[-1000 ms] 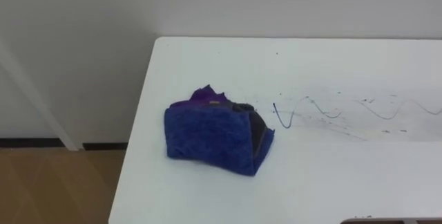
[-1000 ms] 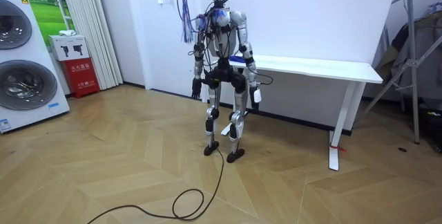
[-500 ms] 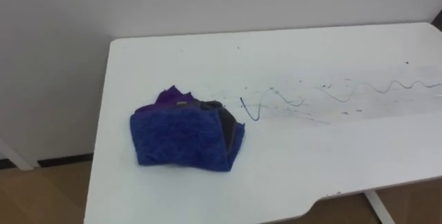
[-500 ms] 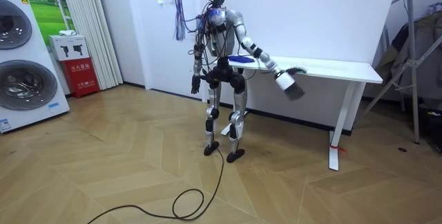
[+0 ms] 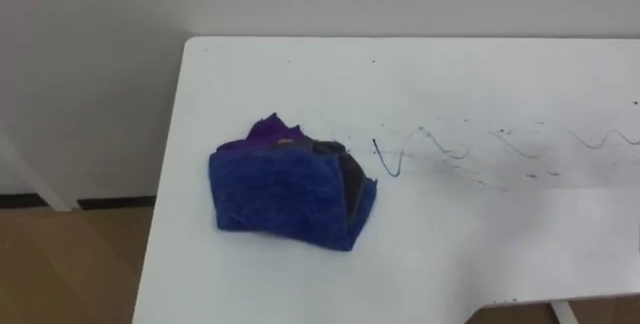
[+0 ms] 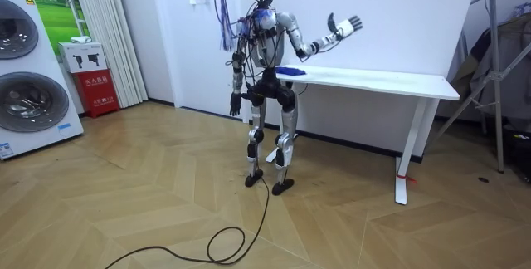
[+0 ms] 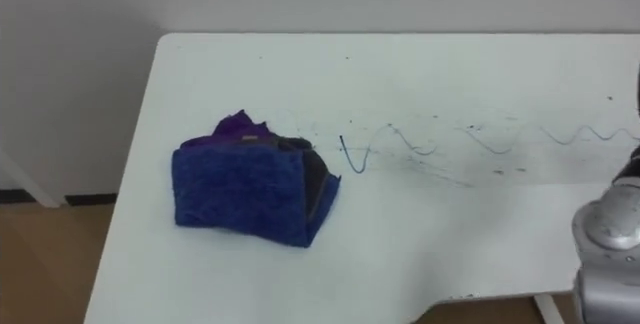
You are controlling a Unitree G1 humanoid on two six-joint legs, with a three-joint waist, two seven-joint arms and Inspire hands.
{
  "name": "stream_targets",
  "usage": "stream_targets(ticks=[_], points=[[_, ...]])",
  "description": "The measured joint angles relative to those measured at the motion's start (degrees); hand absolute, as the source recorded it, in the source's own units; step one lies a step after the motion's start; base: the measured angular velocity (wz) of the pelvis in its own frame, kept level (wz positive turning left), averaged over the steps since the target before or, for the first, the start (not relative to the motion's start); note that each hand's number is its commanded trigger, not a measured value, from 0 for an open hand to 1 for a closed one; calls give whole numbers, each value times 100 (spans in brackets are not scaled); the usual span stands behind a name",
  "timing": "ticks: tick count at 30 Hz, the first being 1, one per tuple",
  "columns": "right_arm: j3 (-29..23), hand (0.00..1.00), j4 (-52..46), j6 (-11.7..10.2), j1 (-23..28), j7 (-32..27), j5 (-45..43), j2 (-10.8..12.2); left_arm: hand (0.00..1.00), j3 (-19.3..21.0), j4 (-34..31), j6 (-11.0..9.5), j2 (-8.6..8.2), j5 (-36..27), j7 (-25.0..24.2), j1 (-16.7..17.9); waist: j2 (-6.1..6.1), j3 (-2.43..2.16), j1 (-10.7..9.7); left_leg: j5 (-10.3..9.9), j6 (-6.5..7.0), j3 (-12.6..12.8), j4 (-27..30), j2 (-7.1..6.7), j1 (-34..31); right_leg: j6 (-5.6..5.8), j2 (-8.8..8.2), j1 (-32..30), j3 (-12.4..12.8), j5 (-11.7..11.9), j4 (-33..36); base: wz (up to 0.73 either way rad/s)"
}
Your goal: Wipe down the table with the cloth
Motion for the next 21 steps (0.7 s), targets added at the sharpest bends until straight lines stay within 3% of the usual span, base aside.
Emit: stream_targets(ticks=[5, 7, 12, 18, 21], points=[[823, 0, -683, -46, -272, 218, -922, -3, 0, -203, 102, -92, 27, 47, 8, -42, 39, 8, 165, 0, 0, -130, -8, -10, -59, 0, -16, 30, -140, 0, -20, 12], [1399, 0, -872, -122, -326, 516, -1413, -3, 0, -434, 87, -121, 37, 42, -1, -62, 34, 3, 284, 1, -1, -141, -1, -10, -60, 0, -8, 51, -159, 0, -110, 2], [2478, 0, -875, -94, -339, 1376, -2277, -1, 0, -560, 63, -134, 51, 73, -177, -222, 0, -15, 545, 6, -10, -298, 4, -9, -96, 0, -10, 121, -345, 0, -188, 15], [3514, 0, -366, -102, -340, 2355, -2617, 12, 0, -836, 112, -187, 79, 91, -302, -446, 3, 2, 859, 9, -14, -382, 2, -18, -98, 0, -26, 189, -471, 0, -199, 15], [3799, 0, 233, -36, -328, 2635, -2861, 67, 0, -960, 90, -185, 82, 93, -302, -484, 22, 15, 881, 9, -14, -467, 6, -40, -154, 0, -41, 186, -487, 0, -219, 10]])
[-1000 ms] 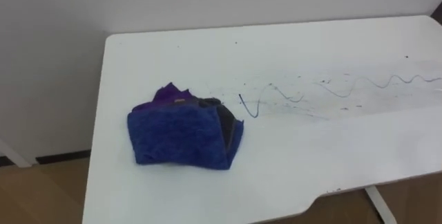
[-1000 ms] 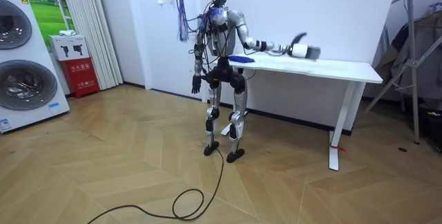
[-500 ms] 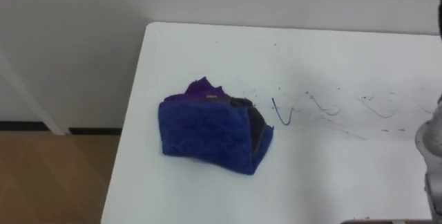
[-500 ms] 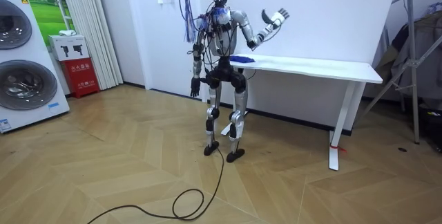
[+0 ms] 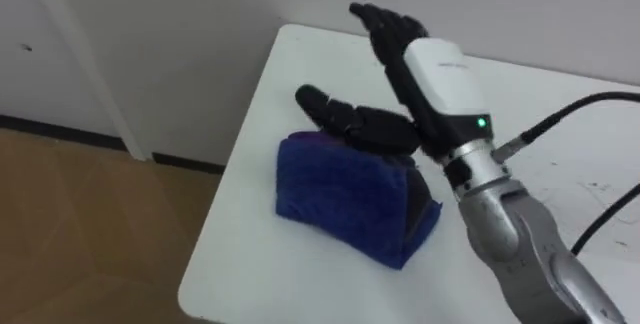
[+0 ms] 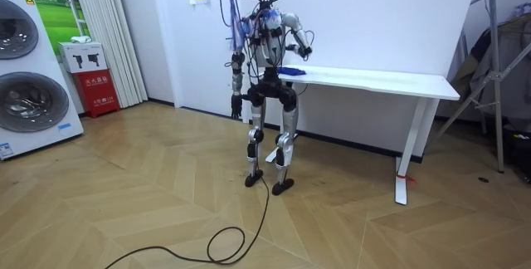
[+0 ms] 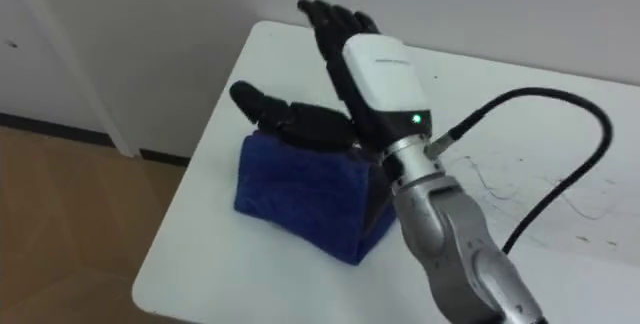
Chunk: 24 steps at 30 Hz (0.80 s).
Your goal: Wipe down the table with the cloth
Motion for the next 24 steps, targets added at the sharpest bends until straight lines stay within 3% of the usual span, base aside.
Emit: stream_targets(ticks=[4, 11, 12, 13, 15, 18, 19, 20, 21, 22, 23, 24], points=[[218, 0, 554, 69, 6, 195, -612, 36, 0, -166, -42, -3, 12, -3, -60, -65, 12, 35, 13, 0, 0, -22, -1, -12, -34, 0, -1, -19, -40, 0, -66, 1], [243, 0, 1033, 185, 364, 238, -1117, -3, 0, -228, -231, -6, 81, 26, -110, -72, -9, 19, -17, 0, 0, -197, -1, -6, -15, 0, 16, 41, -89, 0, -66, 9], [221, 0, 1175, 146, 429, 179, -1121, -10, 0, -231, -242, -6, 81, 26, -117, -82, -10, 18, -37, 0, 0, -262, 1, -4, 14, 0, 18, 77, -154, 0, -46, 19], [218, 0, 1239, 87, 520, 65, -1168, -4, 0, -236, -242, -5, 76, 26, -141, -79, 52, 49, -55, 1, 2, -388, 1, 15, 106, 2, 27, 79, -194, -3, 59, 16], [221, 0, 1337, -37, 612, -2, -1269, 3, 0, -215, -240, 2, 93, 25, -170, -47, 27, -17, -53, 2, 1, -551, 15, 27, 191, -2, 34, 148, -236, -1, 86, 2], [201, 0, 1571, -149, 737, -265, -1313, -7, 0, -209, -244, 1, 91, 26, -184, 5, 23, -15, -229, 8, -2, -558, -26, 9, 304, 4, 9, 305, -341, -4, 121, 21], [190, 0, 1737, -272, 785, -447, -1277, 0, 0, -207, -236, -8, 93, 26, -179, -22, 88, -31, -267, 30, -1, -800, -92, 82, 425, 8, 50, 169, -362, -160, 387, 17], [189, 4, 1785, -338, 798, -515, -1274, 2, 0, -190, -234, -9, 127, 31, -169, -24, 68, -40, -266, 30, -2, -943, -96, 92, 450, -15, 112, 105, -293, -182, 238, -15], [189, 99, 1856, -482, 741, -588, -1295, 10, 0, -51, -233, -5, 183, 170, -155, -27, -6, -22, -258, 26, -9, -1049, -92, 87, 449, -221, 263, -132, -235, 26, -297, 0], [185, 100, 2005, -521, 818, -758, -1310, -11, 0, 66, -209, 17, 143, 431, -141, -12, 52, -71, -370, 24, -90, -978, -47, 166, 436, -301, 293, -102, -314, 308, -298, 7], [184, 100, 2096, -521, 831, -856, -1312, -7, 0, 106, -197, 5, 131, 518, -139, 39, 25, -60, -375, 36, -167, -808, 94, 146, 381, -309, 249, -7, -191, 342, -297, 41], [140, 100, 2240, -518, 885, -972, -1308, 0, 0, 142, -154, 1, 94, 626, -139, 18, -103, -5, -409, 6, -387, -526, 139, 75, 275, -307, 117, 128, 232, 342, -300, 59]])
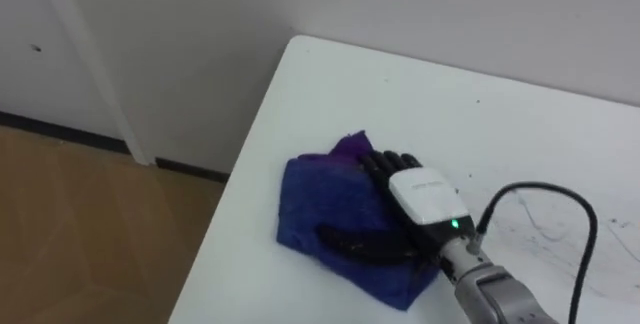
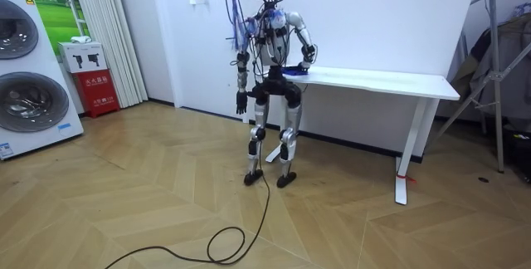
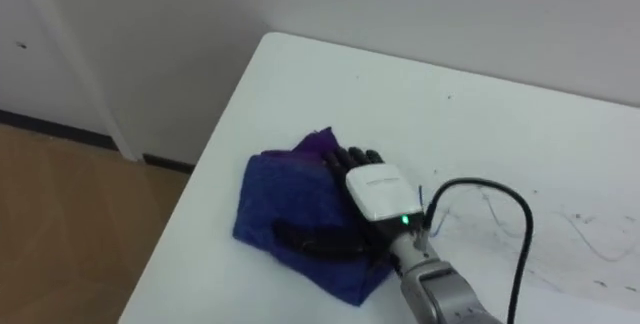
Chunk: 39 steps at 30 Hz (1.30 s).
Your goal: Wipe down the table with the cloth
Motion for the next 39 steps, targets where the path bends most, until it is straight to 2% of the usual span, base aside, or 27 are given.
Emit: stream_targets(ticks=[1, 2, 3, 4, 6, 8, 9, 10, 12, 16, 20, 25, 26, 28, 29, 31, 33, 34, 37, 39], points=[[-170, 100, 20, 1, 114, -111, -2, 6, 0, -1, -44, -9, -27, 6, -1, -26, 20, -7, -40, 196, -58, 67, -507, 53, -104, 51, -36, 56, 214, -27, 22, 64], [-259, 100, 52, 4, 171, -191, -7, 23, 0, -1, -79, -10, -24, 6, 3, -31, 32, -19, -30, 290, 196, 201, -499, 50, -132, 132, -68, 44, 248, -79, 48, 39], [-362, 100, 65, 6, 223, -249, -24, 20, 0, 22, -92, 39, -16, 9, 51, -31, 5, -81, 35, 322, 217, 397, -444, -7, -87, 254, -133, 64, 234, -140, 52, -16], [-422, 100, 90, 6, 169, -251, -25, 20, 0, 66, -80, 148, -14, 14, 71, 7, -41, -112, 135, 322, 217, 452, -418, -64, -55, 298, -176, 84, 103, -168, 41, -33], [-589, 100, 95, 6, 136, -285, -21, 20, 0, 61, -82, 232, -42, 84, 71, 97, -24, -103, 145, 322, 218, 469, -418, -125, 14, 305, -199, 150, -74, -172, 49, -13], [-760, 100, 123, 27, 138, -330, 0, 19, 0, 60, -81, 245, -50, 257, 69, 146, 0, -105, 136, 322, 224, 501, -417, -183, 30, 332, -258, 175, -86, -189, 66, 6], [-833, 100, 155, 73, 137, -390, 6, 19, 0, 67, -80, 256, -40, 325, 69, 140, 21, -95, 136, 322, 260, 537, -417, -199, 21, 346, -279, 171, -101, -197, 90, 5], [-893, 100, 247, 74, 136, -480, 13, 19, 0, 66, -77, 271, -34, 439, 69, 130, 60, -87, 136, 292, 370, 545, -420, -199, 14, 376, -287, 163, -138, -216, 153, 6], [-970, 100, 367, 81, 137, -556, 18, 18, 0, 67, -75, 286, -38, 522, 70, 139, 106, -96, 153, 253, 437, 545, -403, -205, 11, 385, -305, 166, -147, -222, 201, 0], [-1216, 100, 720, 87, 125, -747, 20, 10, 0, 70, -76, 289, -48, 522, 64, 158, 178, -94, 160, 236, 434, 544, -310, -242, 5, 393, -353, 159, -154, -227, 264, 0], [-1266, 100, 766, 86, 127, -748, 32, 10, 0, 95, -78, 288, -60, 522, 63, 163, 174, -93, 164, 253, 465, 544, -259, -257, 4, 402, -367, 165, -157, -228, 268, -1], [-1219, 100, 694, 103, 122, -738, 235, 46, 0, 148, -78, 277, -164, 514, 97, 190, 126, -83, 154, 253, 467, 542, -288, -256, 6, 420, -361, 175, -218, -213, 279, -1], [-1203, 100, 680, 135, 121, -716, 290, 89, 0, 145, -78, 277, -165, 514, 97, 190, 117, -77, 156, 253, 466, 543, -293, -251, 5, 420, -353, 173, -216, -213, 275, 0], [-1185, 100, 456, 392, 104, -471, 378, 344, 0, 112, -79, 294, -175, 509, 98, 194, 72, -54, 161, 246, 455, 584, -311, -209, 5, 395, -307, 153, -191, -197, 262, -13], [-1147, 100, 402, 475, 77, -383, 413, 381, 0, 65, -79, 305, -178, 498, 97, 193, 74, -54, 162, 240, 446, 621, -313, -190, 8, 382, -290, 152, -188, -186, 261, -26], [-1000, 100, 127, 835, -48, 67, 477, 553, 0, -75, -76, 350, -195, 442, 92, 152, 78, -53, 162, 222, 416, 706, -313, -161, 11, 348, -238, 136, -196, -163, 252, -23], [-914, 100, 18, 1085, -199, 363, 480, 674, 0, -137, -81, 383, -203, 339, 93, 107, 85, -55, 173, 220, 395, 788, -329, -131, 10, 338, -203, 80, -179, -158, 275, -20], [-846, 100, -12, 1194, -353, 524, 478, 686, 0, -160, -86, 412, -208, 225, 96, 97, 105, -42, 190, 214, 379, 866, -335, -99, 8, 319, -174, 37, -133, -146, 283, -28], [-821, 100, 39, 1286, -597, 781, 604, 679, 0, -129, -92, 525, -251, 33, 105, 69, 110, -36, 184, 208, 365, 878, -339, -74, -25, 307, -149, -20, -97, -140, 287, -11], [-872, 100, 218, 1198, -743, 802, 728, 667, 0, -127, -102, 592, -266, -81, 99, 82, 118, -29, 117, 209, 365, 874, -324, -56, -31, 306, -150, -27, -94, -139, 266, 2]])
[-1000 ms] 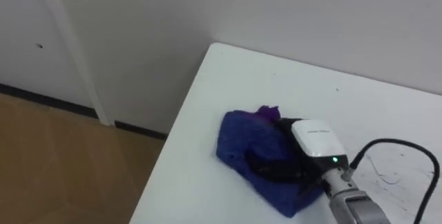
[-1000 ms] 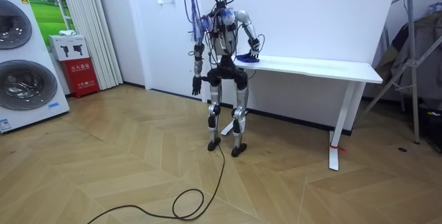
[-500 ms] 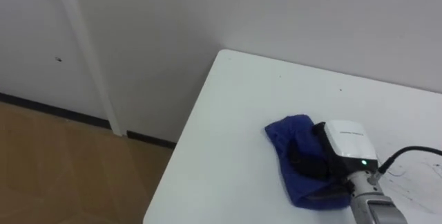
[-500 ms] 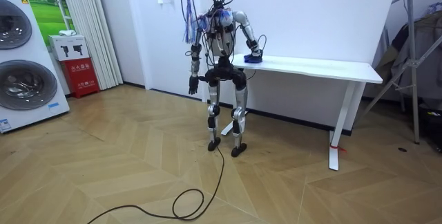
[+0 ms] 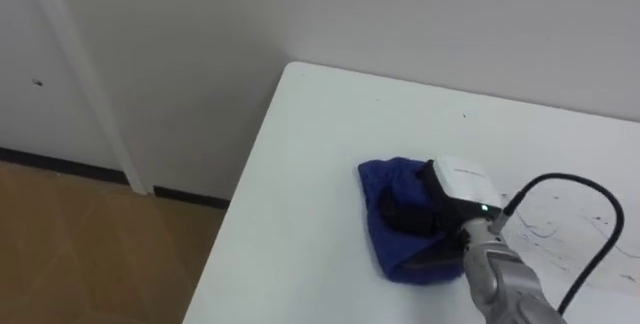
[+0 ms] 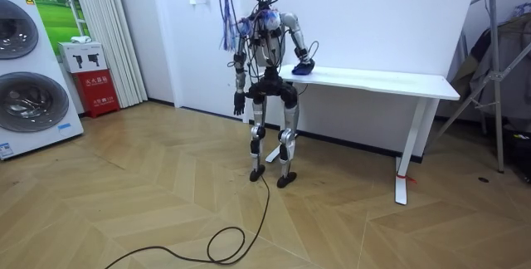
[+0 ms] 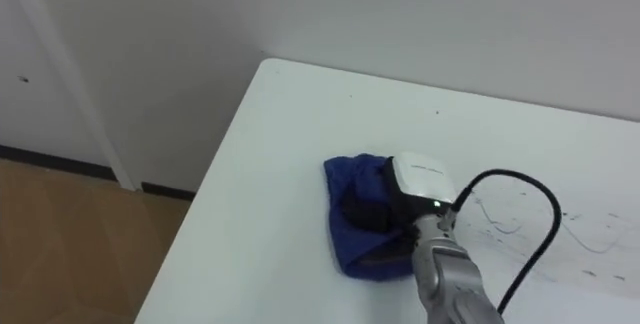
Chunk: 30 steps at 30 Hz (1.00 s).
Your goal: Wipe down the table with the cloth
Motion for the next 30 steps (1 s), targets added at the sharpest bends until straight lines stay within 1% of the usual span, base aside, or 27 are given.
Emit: stream_targets(ticks=[1, 2, 3, 4, 5, 6, 7, 8, 9, 10, 11, 12, 13, 14, 16, 18, 20, 21, 22, 23, 24, 25, 26, 27, 28, 29, 30], points=[[-137, 100, 209, -142, -63, -54, 217, -6, 0, 12, -46, 22, 0, -97, 2, 37, 4, 2, -22, 1, 0, -20, 14, 0, -2, 0, -12, 7, -21, 0, -23, 10], [-201, 100, 358, -221, -83, -122, 343, -17, 0, 13, -50, 21, 1, -108, 6, 41, 8, 4, -36, 0, 0, -30, 15, -3, -3, 0, -22, 11, -65, 0, -28, 23], [-423, 100, 621, -427, -82, -256, 576, -22, 0, 86, -53, 19, 3, -130, 3, 48, 14, 4, -87, 0, 1, -49, 21, -13, -8, 1, -43, 28, -137, 0, -31, 28], [-639, 100, 873, -612, -19, -398, 786, -26, 0, 264, -59, 15, 10, -136, 3, 80, 17, 4, -150, 0, 2, -98, 22, -25, -7, 1, -56, 55, -171, 0, -35, 30], [-770, 100, 992, -707, -6, -454, 881, -25, 0, 376, -65, 16, 22, -124, 4, 105, 15, 4, -204, -1, 3, -144, 30, -31, -8, 2, -62, 76, -226, 0, -37, 40], [-1086, 100, 1135, -852, 90, -554, 1007, -30, 0, 592, -73, 12, 58, -36, 8, 158, 7, -8, -344, -2, 5, -220, 53, -41, -35, 3, -82, 116, -341, 0, -35, 45], [-1499, 100, 1309, -969, 195, -748, 1093, -52, 0, 829, -72, 12, 89, 86, 19, 200, 3, -11, -421, 3, 12, -248, 58, -53, -48, 4, -97, 134, -372, 0, -32, 40], [-1700, 100, 1443, -999, 224, -842, 1114, -85, 0, 945, -72, 13, 100, 98, 53, 232, 5, -12, -440, 5, 16, -247, 61, -58, -49, 4, -102, 138, -376, 0, -34, 20], [-2082, 100, 1766, -1029, 230, -1045, 1225, -197, 0, 1160, -56, 26, 124, 96, 125, 295, -1, -19, -511, 6, 19, -243, 66, -71, -50, 6, -121, 154, -415, -1, -37, 12], [-2428, 100, 2183, -1078, 228, -1163, 1426, -429, 0, 1304, -37, 25, 190, 94, 133, 353, -22, -45, -592, 8, 21, -238, 66, -81, -48, 7, -135, 180, -421, -2, -37, 18], [-2624, 100, 2403, -1110, 231, -1178, 1492, -544, 0, 1379, -37, 21, 224, 102, 137, 389, -39, -72, -640, 8, 21, -227, 64, -83, -50, 10, -139, 184, -420, -4, -35, 16], [-2967, 100, 2834, -1128, 257, -1200, 1623, -747, 0, 1522, -37, 17, 296, 103, 153, 457, -67, -140, -655, 8, 22, -190, 62, -83, -44, 11, -141, 189, -413, -5, -32, 4], [-3254, 100, 3224, -1121, 289, -1247, 1762, -915, 0, 1615, -35, 17, 356, 85, 201, 510, -90, -163, -654, 8, 21, -152, 67, -80, -10, 13, -142, 209, -408, -6, -27, -4], [-3403, 100, 3356, -1123, 332, -1260, 1816, -989, 0, 1683, -35, 14, 365, 83, 215, 517, -96, -162, -660, 8, 21, -151, 67, -79, 1, 14, -141, 216, -404, -6, -25, -6], [-3834, 100, 3784, -1129, 387, -1297, 1884, -1255, 0, 1831, -36, 4, 388, 76, 215, 505, -104, -164, -729, 8, 21, -150, 75, -79, 8, 14, -143, 190, -384, -7, -31, -5], [-3906, 100, 3874, -1096, 432, -1297, 1883, -1360, 0, 1826, -78, -8, 401, 15, 214, 501, -98, -158, -752, 8, 21, -130, 79, -72, 27, 21, -131, 188, -278, -11, -31, -17], [-3844, 100, 3800, -1068, 423, -1306, 1886, -1356, 0, 1730, -83, -22, 396, -207, 208, 453, -84, -143, -766, 7, 21, -61, 75, -66, 46, 48, -127, 209, -258, -29, -34, -22], [-3728, 100, 3690, -1012, 401, -1299, 1877, -1350, 0, 1592, -83, -38, 390, -366, 209, 383, -74, -138, -771, 6, 22, -49, 74, -60, 45, 54, -126, 200, -275, -33, -27, -18], [-3563, 100, 3593, -882, 282, -1278, 1830, -1327, 0, 1450, -75, -81, 377, -464, 210, 318, -46, -124, -746, 5, 20, -3, 68, -46, 52, 56, -112, 191, -249, -34, -21, -24], [-3449, 100, 3498, -778, 236, -1258, 1812, -1310, 0, 1374, -62, -99, 361, -501, 213, 268, -29, -121, -701, 2, 23, 19, 61, -41, 52, 54, -100, 186, -229, -33, -14, -38], [-3236, 100, 3292, -535, 135, -1223, 1726, -1278, 0, 1252, -16, -107, 320, -558, 215, 144, -8, -73, -628, -9, 9, 80, 69, -5, 46, 14, -57, 156, -124, -8, -2, -47], [-2976, 100, 2980, -253, 52, -1133, 1532, -1203, 0, 1117, 78, -98, 297, -582, 212, 19, 27, -70, -568, -10, -18, 141, 75, 31, 38, -28, -23, 84, -59, 18, 39, -44], [-2794, 100, 2726, -87, 28, -1043, 1427, -1135, 0, 1031, 107, -87, 289, -611, 211, -31, 46, -58, -542, -8, -29, 168, 77, 42, 36, -39, -4, 43, -25, 22, 89, -54], [-2343, 100, 2089, 229, 1, -816, 1073, -965, 0, 893, 156, -57, 262, -631, 211, -144, 53, -49, -418, 2, -59, 248, 77, 57, 4, -97, 42, -77, 56, 39, 145, -63], [-1753, 100, 1506, 408, -113, -567, 709, -836, 0, 780, 189, -14, 241, -641, 211, -273, 29, -24, -309, 23, -89, 270, 79, 87, -50, -162, 86, -195, 74, 78, 175, -62], [-1446, 100, 1247, 469, -231, -430, 552, -710, 0, 738, 230, -8, 238, -644, 207, -349, 22, -14, -278, 40, -111, 276, 78, 103, -80, -199, 112, -252, 74, 101, 184, -48], [-909, 100, 790, 520, -481, -181, 232, -425, 0, 735, 274, 20, 213, -644, 198, -511, 16, 1, -171, 75, -148, 270, 83, 134, -160, -259, 162, -359, 84, 132, 191, -18]])
